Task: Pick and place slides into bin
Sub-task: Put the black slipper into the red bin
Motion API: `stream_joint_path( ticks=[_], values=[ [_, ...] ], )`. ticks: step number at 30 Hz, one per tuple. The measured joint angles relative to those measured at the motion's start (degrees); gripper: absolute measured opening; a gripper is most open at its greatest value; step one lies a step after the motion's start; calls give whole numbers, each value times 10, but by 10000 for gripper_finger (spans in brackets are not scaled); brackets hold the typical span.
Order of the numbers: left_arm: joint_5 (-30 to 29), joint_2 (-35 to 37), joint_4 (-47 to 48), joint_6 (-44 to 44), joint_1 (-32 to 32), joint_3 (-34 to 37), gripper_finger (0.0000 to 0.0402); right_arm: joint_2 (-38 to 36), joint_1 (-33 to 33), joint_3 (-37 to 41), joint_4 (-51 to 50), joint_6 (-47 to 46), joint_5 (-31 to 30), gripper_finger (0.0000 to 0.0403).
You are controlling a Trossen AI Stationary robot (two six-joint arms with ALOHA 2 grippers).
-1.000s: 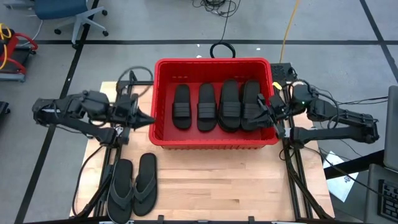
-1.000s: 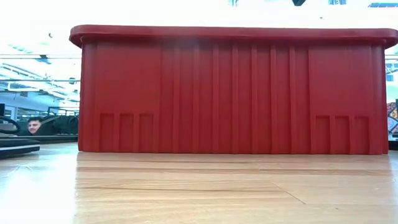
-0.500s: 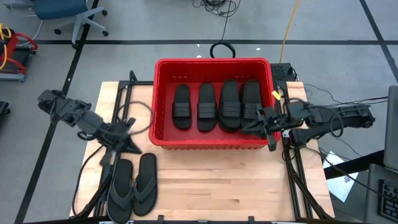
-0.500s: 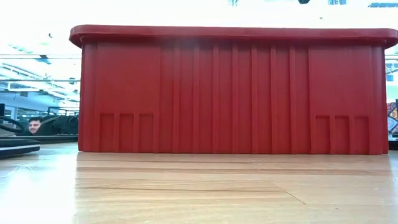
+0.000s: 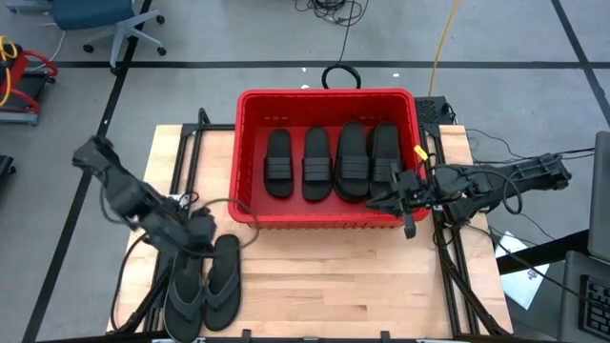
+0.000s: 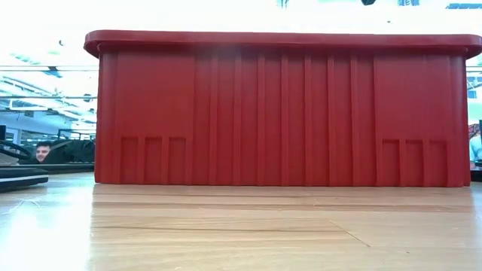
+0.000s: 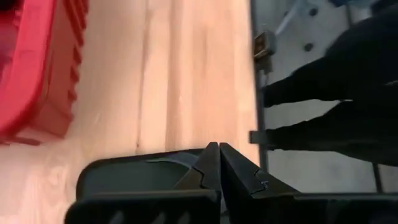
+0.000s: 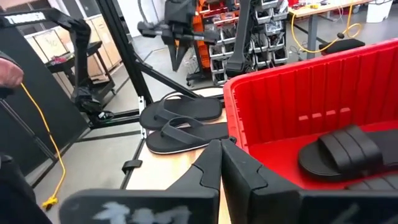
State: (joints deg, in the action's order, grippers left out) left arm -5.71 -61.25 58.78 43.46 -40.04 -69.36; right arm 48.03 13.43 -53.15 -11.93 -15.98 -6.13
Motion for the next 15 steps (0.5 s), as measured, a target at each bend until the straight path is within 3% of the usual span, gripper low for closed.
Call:
stream_joint_path(
  ticks=[5, 10, 15],
  values=[
    [0, -63, -50, 49, -6, 0, 7, -10, 12, 0, -13, 2, 2, 0],
    [82, -125, -78, 139, -8, 0, 8, -33, 35, 0, -30, 2, 3, 0],
    [95, -175, -66, 237, -25, 0, 10, -56, 48, 0, -65, 2, 4, 0]
  ],
)
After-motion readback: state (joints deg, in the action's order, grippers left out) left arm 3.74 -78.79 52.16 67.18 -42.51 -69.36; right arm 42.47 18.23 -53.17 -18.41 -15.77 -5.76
